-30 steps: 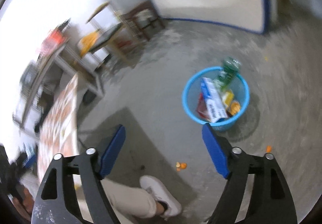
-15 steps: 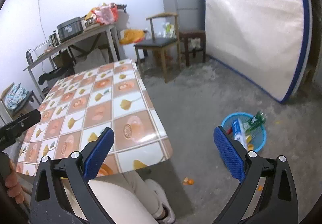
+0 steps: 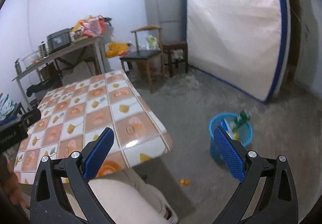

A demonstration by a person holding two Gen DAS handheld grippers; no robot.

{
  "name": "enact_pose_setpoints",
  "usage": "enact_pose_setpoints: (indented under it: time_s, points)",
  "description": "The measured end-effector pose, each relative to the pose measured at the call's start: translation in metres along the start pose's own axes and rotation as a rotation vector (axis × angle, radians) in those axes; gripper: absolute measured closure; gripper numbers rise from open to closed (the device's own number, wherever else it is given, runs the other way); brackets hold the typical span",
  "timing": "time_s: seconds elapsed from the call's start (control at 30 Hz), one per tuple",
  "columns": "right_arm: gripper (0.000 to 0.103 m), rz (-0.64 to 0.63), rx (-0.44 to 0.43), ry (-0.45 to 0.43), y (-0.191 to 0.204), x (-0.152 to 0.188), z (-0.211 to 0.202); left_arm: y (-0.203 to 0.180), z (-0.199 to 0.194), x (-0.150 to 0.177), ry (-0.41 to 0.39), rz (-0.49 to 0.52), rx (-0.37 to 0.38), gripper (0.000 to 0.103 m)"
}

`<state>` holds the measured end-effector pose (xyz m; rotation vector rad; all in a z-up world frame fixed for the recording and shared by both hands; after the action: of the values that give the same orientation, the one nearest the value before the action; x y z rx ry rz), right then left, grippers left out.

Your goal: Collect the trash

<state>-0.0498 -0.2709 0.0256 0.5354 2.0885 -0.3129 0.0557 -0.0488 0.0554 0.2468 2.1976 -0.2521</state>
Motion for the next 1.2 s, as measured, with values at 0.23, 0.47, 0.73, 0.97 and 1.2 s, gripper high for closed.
enact_pose_setpoints:
  time_s: [0.23, 0.47, 0.73, 0.97, 1.2]
  points:
    - [0.008, -0.031, 0.08, 0.06, -0.004, 0.014, 0.007, -0.011, 0.021, 0.036, 0.118, 0.053, -0.04, 0.006]
    - [0.008, -0.017, 0.111, 0.115, -0.013, 0.027, 0.013, -0.009, 0.036, 0.042, 0.168, 0.021, -0.072, 0.006]
    - [0.008, -0.009, 0.119, 0.134, -0.019, 0.03, 0.018, -0.017, 0.044, 0.041, 0.189, 0.042, -0.091, 0.006]
    - [0.008, 0.007, 0.124, 0.137, -0.025, 0.028, 0.021, -0.019, 0.045, 0.04, 0.193, 0.045, -0.092, 0.006]
    - [0.008, 0.013, 0.124, 0.142, -0.028, 0.029, 0.022, -0.021, 0.046, 0.039, 0.2, 0.053, -0.088, 0.006]
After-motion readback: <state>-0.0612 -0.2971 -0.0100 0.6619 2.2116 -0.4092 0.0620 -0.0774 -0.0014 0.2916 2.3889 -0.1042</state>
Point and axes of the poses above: each gripper's, at about its wrist camera, not at the fingertips, and z roughly the way its jaws point, y to its left, x to its underside, the point moved 2 cm from there along z, roughly the way its jaws point, and after that the axes turned 7 degrees about -z, right-handed, at the moved point
